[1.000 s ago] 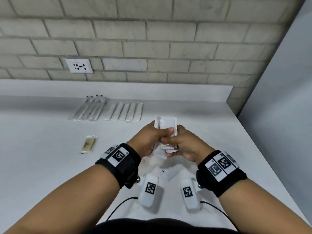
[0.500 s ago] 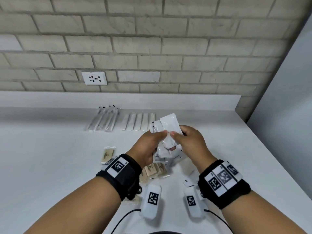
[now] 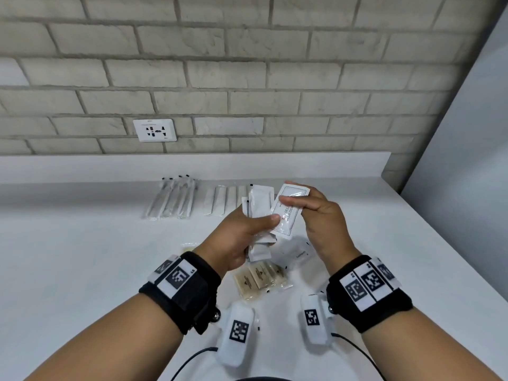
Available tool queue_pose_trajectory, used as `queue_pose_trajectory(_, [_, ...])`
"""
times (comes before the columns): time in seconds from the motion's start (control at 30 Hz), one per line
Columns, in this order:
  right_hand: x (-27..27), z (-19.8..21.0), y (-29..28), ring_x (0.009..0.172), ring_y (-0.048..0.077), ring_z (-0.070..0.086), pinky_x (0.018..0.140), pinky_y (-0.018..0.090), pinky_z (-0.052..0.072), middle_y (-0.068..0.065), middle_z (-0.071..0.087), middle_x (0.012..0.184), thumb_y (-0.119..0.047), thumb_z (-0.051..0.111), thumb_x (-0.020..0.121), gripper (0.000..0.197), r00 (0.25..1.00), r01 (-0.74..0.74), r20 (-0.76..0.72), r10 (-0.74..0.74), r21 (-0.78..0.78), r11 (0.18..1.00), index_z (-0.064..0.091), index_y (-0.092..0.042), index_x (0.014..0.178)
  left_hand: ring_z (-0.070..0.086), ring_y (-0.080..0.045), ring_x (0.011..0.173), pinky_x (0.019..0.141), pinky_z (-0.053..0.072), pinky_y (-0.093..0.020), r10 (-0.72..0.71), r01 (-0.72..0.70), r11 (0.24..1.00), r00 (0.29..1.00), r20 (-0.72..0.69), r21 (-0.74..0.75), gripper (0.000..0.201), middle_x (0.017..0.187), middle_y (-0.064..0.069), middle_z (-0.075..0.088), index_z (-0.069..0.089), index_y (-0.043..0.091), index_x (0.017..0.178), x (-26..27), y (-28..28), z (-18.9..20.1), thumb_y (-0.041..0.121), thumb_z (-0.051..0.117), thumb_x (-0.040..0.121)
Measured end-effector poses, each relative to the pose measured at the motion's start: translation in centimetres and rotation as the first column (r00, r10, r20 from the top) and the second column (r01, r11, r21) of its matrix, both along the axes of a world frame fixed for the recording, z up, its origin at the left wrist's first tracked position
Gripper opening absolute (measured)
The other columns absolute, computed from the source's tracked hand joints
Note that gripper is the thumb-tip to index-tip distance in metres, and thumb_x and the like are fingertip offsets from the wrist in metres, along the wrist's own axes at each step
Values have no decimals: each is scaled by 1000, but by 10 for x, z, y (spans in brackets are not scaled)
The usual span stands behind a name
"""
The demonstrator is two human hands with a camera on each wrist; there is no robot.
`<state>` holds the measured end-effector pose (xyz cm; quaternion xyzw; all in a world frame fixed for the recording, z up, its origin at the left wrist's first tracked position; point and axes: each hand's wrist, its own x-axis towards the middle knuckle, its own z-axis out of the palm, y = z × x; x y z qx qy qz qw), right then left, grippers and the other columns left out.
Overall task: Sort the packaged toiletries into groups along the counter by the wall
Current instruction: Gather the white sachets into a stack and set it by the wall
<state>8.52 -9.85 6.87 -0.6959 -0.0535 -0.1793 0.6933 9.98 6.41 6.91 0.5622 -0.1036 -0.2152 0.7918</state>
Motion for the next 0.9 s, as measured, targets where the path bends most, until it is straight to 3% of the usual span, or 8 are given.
queue_pose_trajectory(0.1, [0, 0, 1, 97, 9, 64, 85, 28, 50, -8, 68, 110, -3, 44, 97, 43, 998, 61, -19, -60, 47, 997, 67, -38, 106, 70, -23, 71, 59, 56, -27, 46, -47, 998, 998, 31, 43, 27, 92, -13, 72, 63, -1, 113, 2, 9, 0, -2, 63, 87])
queue_pose_trajectory(0.17, [0, 6, -1, 76, 10, 62, 67, 28, 49, -6, 66, 95, -18, 48, 99, 26, 993, 97, -86, -86, 143, 985, 64, -36, 109, 69, -15, 59, 48, 49, -19, 47, -50, 997, 998, 52, 61, 27, 85, -9, 73, 61, -2, 114, 1, 12, 1, -5, 60, 88])
queue_pose_trajectory(0.3, [-1, 13, -4, 67, 16, 55, 57, 28, 40, -1, 64, 79, -33, 66, 87, 12, 976, 11, -219, 22, 149, 989, 69, -24, 95, 69, -16, 64, 51, 50, -20, 31, -44, 991, 994, 100, 125, 35, 90, -11, 71, 57, -3, 120, 0, 9, -2, -2, 65, 85])
queue_pose_trajectory(0.43, [-1, 17, -3, 61, 16, 51, 57, 25, 40, 3, 59, 66, -13, 74, 79, 14, 987, 24, -158, -26, -17, 1000, 64, -15, 69, 67, -18, 68, 59, 52, -26, -5, -20, 981, 992, 128, 193, 30, 83, -5, 71, 61, 5, 114, -5, -1, -4, 0, 67, 84])
queue_pose_trajectory(0.53, [-2, 22, -8, 59, 10, 55, 55, 21, 43, 2, 62, 70, -7, 69, 83, 8, 992, 94, -94, -84, 110, 990, 65, -13, 79, 61, -18, 64, 57, 50, -25, 52, -68, 985, 993, 102, 161, 28, 79, -6, 68, 61, 3, 111, -4, -8, -2, 0, 68, 84])
queue_pose_trajectory(0.63, [-6, 20, -17, 68, 17, 63, 63, 30, 49, 4, 68, 81, -17, 70, 78, 19, 963, -30, -240, 125, 364, 931, 64, -14, 96, 64, -15, 59, 52, 48, -21, 53, -62, 993, 995, 89, 101, 27, 80, -6, 72, 63, 0, 113, -6, -16, 7, -3, 64, 86])
queue_pose_trajectory(0.77, [-9, 8, -23, 70, 21, 62, 59, 27, 45, 6, 71, 80, -10, 68, 84, 10, 922, -82, -359, 147, 190, 978, 68, -13, 94, 70, -16, 70, 56, 53, -23, 60, -68, 995, 992, 108, 71, 16, 81, -6, 74, 66, 2, 105, -10, -27, 10, 9, 60, 92])
queue_pose_trajectory(0.9, [-3, 18, -58, 71, 19, 65, 57, 26, 49, 2, 70, 80, -11, 66, 84, 19, 937, -50, -311, 159, 329, 943, 66, -10, 103, 72, -20, 77, 68, 56, -36, 160, -165, 980, 986, 53, 111, 26, 85, -4, 73, 67, 9, 99, -8, -34, 0, 33, 59, 93])
